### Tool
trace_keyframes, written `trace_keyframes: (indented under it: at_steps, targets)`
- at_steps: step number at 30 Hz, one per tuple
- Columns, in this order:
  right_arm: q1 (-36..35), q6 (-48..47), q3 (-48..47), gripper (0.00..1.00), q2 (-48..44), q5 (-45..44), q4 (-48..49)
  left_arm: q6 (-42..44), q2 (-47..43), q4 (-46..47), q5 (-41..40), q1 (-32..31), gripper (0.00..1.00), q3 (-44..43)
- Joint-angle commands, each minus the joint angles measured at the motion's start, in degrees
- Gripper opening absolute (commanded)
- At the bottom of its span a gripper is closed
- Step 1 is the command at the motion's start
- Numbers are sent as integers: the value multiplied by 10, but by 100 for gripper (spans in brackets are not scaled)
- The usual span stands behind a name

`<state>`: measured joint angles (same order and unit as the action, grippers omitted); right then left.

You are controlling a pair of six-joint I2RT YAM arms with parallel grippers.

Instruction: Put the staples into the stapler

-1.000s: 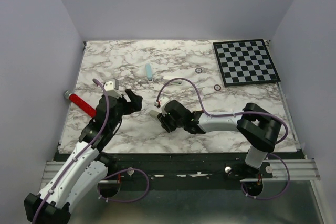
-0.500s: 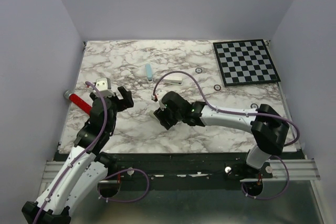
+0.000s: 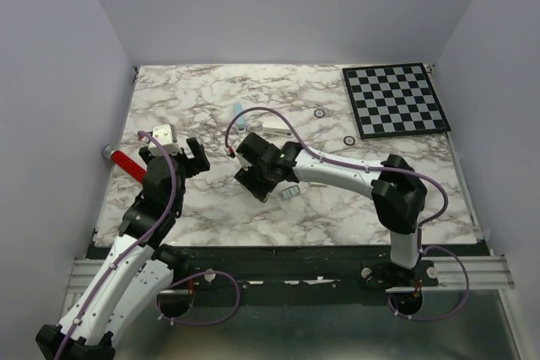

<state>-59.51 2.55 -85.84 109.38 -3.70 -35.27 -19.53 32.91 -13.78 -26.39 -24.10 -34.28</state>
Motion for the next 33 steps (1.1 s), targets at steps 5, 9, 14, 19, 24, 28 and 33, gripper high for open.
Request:
trace_keyframes:
  at_steps: [5, 9, 14, 19, 24, 28, 33]
  targets:
    - [1, -11, -35, 55, 51, 28, -67, 5, -1, 16, -7, 9, 95, -3]
    - [1, -12, -37, 33, 69, 23, -64, 4, 1, 17, -4, 12, 95, -3]
    - [1, -16, -19, 20, 80, 17, -43, 3, 1, 18, 0, 14, 95, -2]
    - [0, -15, 3, 17, 89, 12, -24, 1, 6, 18, 6, 18, 95, -3]
    - [0, -12, 23, 15, 95, -1, -2, -1, 8, 20, 9, 19, 95, -3]
    - [0, -10, 31, 14, 101, -3, 5, -2, 10, 21, 14, 20, 95, -3]
    - [1, 1, 5, 14, 80, -8, -11, -2, 9, 20, 15, 23, 95, -2]
